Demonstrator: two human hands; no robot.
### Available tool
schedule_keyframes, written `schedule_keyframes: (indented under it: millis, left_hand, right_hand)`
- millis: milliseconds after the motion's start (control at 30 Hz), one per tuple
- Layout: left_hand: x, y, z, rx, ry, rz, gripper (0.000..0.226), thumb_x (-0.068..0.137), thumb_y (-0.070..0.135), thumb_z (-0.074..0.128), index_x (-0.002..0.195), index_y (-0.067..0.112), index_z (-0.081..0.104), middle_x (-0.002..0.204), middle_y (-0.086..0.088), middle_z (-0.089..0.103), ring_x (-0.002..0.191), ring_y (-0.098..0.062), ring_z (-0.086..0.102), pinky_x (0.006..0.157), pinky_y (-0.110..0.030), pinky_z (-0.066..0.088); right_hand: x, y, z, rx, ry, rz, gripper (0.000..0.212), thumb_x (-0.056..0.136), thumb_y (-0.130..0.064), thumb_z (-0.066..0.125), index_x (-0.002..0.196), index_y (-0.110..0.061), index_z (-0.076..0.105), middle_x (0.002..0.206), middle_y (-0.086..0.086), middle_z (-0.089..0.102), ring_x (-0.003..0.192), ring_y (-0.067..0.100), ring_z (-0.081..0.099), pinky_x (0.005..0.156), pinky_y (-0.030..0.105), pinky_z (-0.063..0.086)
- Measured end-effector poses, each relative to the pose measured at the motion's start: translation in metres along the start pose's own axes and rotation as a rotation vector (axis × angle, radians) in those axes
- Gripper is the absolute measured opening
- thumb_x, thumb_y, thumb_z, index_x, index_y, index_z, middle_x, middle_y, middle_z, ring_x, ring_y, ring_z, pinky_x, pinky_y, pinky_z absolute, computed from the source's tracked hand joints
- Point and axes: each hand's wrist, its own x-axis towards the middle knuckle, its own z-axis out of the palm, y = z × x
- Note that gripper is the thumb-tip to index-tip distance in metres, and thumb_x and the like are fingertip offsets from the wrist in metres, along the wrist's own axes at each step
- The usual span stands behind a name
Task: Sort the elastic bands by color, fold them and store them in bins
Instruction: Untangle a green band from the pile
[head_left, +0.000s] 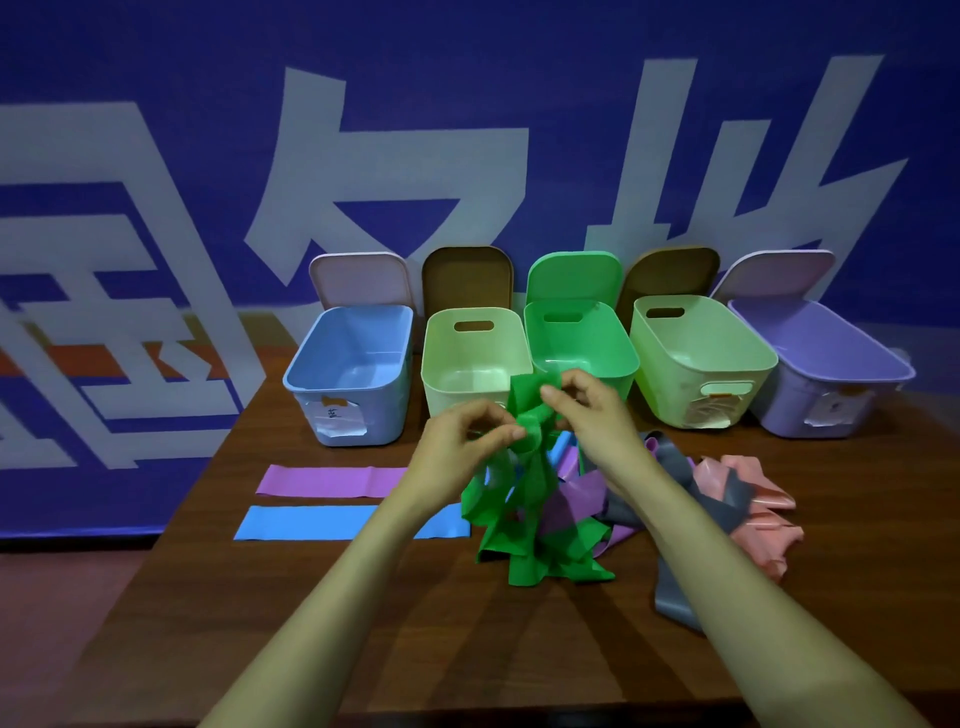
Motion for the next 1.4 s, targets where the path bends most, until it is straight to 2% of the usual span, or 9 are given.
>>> schedule_keyframes:
  millis: [100,267,433,600,767,967,1167,1300,1400]
  left_hand:
    - [-0.001,0.002,0.000,0.036,-0.115,-0.022,0.009,0.087,0.020,0.065,0.082,0.014,0.060,0.075,0.004,0.063,0.070,-0.010,0.056,0.071,-0.028,0.046]
    - [0.001,0.004,-0.002,-0.060,0.110,-0.069,0.011,0.094,0.020,0.055,0.084,0.015,0.055,0.069,0.010,0.054,0.064,0.000,0.048,0.063,-0.012,0.039]
    - [0.003,0.007,0.006,-0.157,0.265,-0.125,0.015,0.097,0.022,0.048,0.084,0.014,0.048,0.063,0.004,0.044,0.060,-0.013,0.039,0.061,-0.030,0.035]
    - [0.004,0.008,0.009,-0.179,0.228,-0.086,0.014,0.097,0.022,0.047,0.085,0.016,0.047,0.064,0.006,0.044,0.058,-0.007,0.037,0.058,-0.027,0.032]
    - [0.008,-0.005,-0.008,-0.088,0.349,-0.058,0.014,0.093,0.022,0.055,0.080,0.016,0.054,0.059,0.005,0.041,0.055,-0.013,0.035,0.052,-0.030,0.031]
    - [0.000,-0.027,-0.002,0.420,-0.031,-0.164,0.017,0.095,0.028,0.052,0.092,0.015,0.062,0.070,-0.001,0.052,0.064,-0.016,0.046,0.058,-0.027,0.033]
    - [-0.004,-0.013,0.013,-0.197,0.053,-0.281,0.029,0.095,0.042,0.048,0.105,0.018,0.061,0.104,-0.004,0.066,0.091,-0.017,0.060,0.076,-0.030,0.048]
    - [-0.001,-0.011,0.009,-0.146,-0.014,-0.183,0.025,0.088,0.032,0.063,0.088,0.008,0.069,0.094,-0.023,0.067,0.075,-0.019,0.058,0.068,-0.038,0.049]
    - [0.000,-0.014,0.004,-0.120,0.066,-0.112,0.019,0.084,0.028,0.069,0.081,0.009,0.070,0.082,-0.016,0.069,0.074,-0.018,0.060,0.073,-0.037,0.050]
  right_hand:
    - [0.004,0.000,-0.002,-0.008,0.056,0.009,0.014,0.095,-0.019,0.051,0.084,-0.019,0.059,0.081,0.002,0.062,0.081,0.018,0.058,0.080,0.038,0.047]
    - [0.008,0.004,-0.001,-0.148,0.106,-0.013,0.014,0.093,-0.024,0.054,0.080,-0.019,0.057,0.083,0.006,0.057,0.079,0.022,0.054,0.077,0.038,0.044]
    - [0.001,-0.004,0.010,-0.043,0.043,0.041,0.006,0.094,-0.018,0.054,0.095,-0.017,0.059,0.087,0.000,0.059,0.084,0.016,0.056,0.072,0.026,0.047]
    - [-0.010,-0.004,0.019,0.035,-0.206,0.177,0.042,0.080,-0.012,0.071,0.113,-0.019,0.045,0.097,-0.004,0.054,0.089,0.009,0.057,0.079,0.025,0.050]
    - [-0.002,0.008,0.008,-0.111,-0.145,0.139,0.022,0.088,-0.009,0.061,0.110,-0.009,0.055,0.084,-0.006,0.052,0.085,0.012,0.051,0.071,0.021,0.042]
    - [0.001,0.017,-0.002,-0.386,-0.168,-0.020,0.007,0.092,-0.014,0.056,0.091,-0.009,0.061,0.072,0.002,0.048,0.066,0.012,0.042,0.062,0.026,0.031]
    - [-0.010,0.001,-0.003,-0.579,-0.225,-0.204,0.015,0.079,-0.018,0.072,0.090,-0.022,0.063,0.076,-0.006,0.044,0.067,0.006,0.041,0.059,0.019,0.031]
    - [-0.008,-0.004,-0.011,-0.553,-0.273,-0.123,0.023,0.071,-0.016,0.079,0.086,-0.020,0.063,0.068,-0.004,0.046,0.062,0.010,0.041,0.052,0.017,0.031]
    - [-0.004,-0.003,-0.021,-0.350,-0.417,0.036,0.023,0.070,-0.014,0.080,0.089,-0.014,0.065,0.069,0.004,0.048,0.064,0.015,0.043,0.058,0.020,0.035]
